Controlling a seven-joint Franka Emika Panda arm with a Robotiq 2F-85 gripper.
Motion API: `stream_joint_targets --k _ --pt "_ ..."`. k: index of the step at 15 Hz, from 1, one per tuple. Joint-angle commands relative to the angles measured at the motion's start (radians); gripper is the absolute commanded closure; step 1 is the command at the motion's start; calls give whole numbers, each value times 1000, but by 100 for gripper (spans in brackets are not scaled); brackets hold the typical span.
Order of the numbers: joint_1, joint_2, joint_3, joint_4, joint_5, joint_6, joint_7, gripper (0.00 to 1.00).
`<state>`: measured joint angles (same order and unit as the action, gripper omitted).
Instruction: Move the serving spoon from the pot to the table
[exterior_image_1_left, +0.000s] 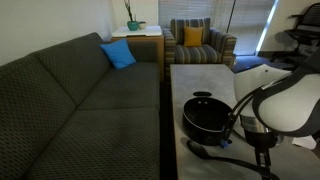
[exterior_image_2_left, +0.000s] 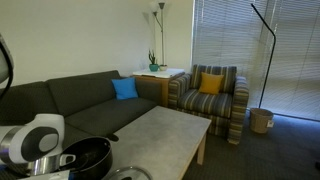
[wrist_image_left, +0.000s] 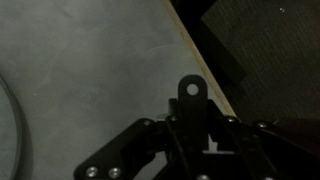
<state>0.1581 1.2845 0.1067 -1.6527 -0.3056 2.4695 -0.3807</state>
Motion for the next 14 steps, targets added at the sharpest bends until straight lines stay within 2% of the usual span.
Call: stream_joint_targets --k 1,6,14 --pt "14 37 -20 64 3 -85 27 93" --pt "18 53 -15 106 -5 -178 13 93" --pt "37 157 6 261 -34 -303 -90 93"
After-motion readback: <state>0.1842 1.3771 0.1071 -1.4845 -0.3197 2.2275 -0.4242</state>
